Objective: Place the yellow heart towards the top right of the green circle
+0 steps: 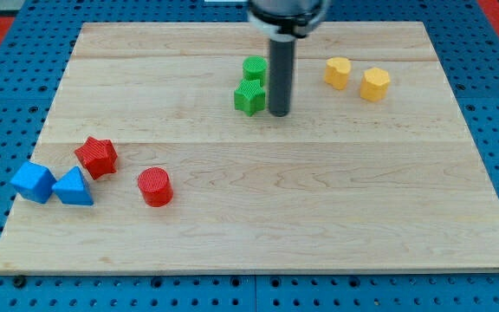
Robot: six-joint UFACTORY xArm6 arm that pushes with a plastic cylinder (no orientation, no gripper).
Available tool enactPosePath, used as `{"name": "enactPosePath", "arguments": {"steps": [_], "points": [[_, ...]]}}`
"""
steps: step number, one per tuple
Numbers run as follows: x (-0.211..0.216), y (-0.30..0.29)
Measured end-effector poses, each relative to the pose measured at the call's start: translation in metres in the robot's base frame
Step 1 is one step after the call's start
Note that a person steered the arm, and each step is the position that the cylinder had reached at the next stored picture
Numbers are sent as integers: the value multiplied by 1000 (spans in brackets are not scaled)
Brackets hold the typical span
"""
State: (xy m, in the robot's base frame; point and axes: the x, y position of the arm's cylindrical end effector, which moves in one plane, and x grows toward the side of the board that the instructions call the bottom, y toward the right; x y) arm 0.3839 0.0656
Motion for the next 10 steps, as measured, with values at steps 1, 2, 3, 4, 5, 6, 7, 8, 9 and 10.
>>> {"name": "enactPosePath", "arguments": {"steps": [1, 2, 3, 4, 5, 6, 7, 8, 9, 10], "points": [[-17, 44], [-24, 44], [-31, 44], [-32, 44], [-39, 51], [-67, 54], [-75, 60], [-80, 77], [-96, 86], [-96, 125]]}}
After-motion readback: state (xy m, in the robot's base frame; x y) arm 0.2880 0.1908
